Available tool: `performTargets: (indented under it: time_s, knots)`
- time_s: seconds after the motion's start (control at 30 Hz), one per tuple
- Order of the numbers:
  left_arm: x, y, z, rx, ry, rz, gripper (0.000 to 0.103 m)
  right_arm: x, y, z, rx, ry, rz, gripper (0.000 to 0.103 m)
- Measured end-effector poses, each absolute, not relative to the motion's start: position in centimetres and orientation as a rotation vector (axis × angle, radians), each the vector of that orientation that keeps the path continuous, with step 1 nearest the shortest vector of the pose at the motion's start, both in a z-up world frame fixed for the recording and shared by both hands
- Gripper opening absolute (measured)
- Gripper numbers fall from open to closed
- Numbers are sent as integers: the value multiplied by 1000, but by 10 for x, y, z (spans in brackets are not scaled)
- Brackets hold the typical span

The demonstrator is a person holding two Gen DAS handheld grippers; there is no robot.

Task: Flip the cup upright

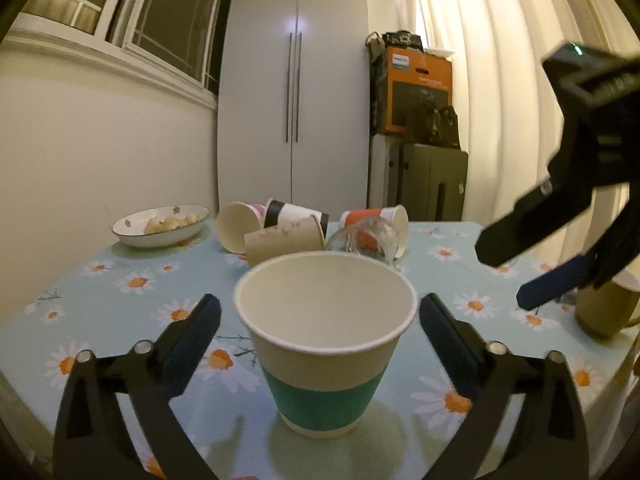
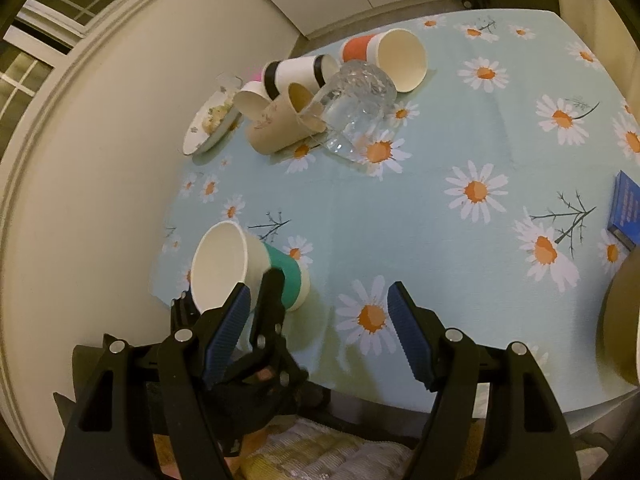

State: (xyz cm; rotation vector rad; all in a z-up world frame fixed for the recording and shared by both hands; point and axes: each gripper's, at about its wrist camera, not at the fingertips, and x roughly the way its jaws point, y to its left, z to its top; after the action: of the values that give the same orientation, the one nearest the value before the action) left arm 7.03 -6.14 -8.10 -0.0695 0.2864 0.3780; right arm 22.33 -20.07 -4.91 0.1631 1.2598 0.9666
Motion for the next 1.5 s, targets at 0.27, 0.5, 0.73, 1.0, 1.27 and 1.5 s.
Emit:
performTargets:
  time_s: [0.27, 0.5, 0.73, 1.0, 1.27, 1.5]
  knots:
    - [49, -51, -38, -76, 318, 306, 97, 192, -238, -29, 271, 1058, 1044, 74]
    - [19, -23, -11, -160, 414, 260, 97, 137, -258, -17, 180, 858, 1029, 80]
    - [-12, -14, 3, -156, 478, 200, 97, 88, -263, -17, 56, 708, 967, 89]
    - [-47, -20, 9, -86, 487, 174, 97, 54, -258, -16, -30, 575, 894, 96]
    - [-62, -28, 5, -77, 491, 161, 97, 30, -254, -21, -97, 536, 882, 98]
    - [-67, -21, 0, -136, 513, 162, 97, 24, -255, -25, -105, 537, 876, 98]
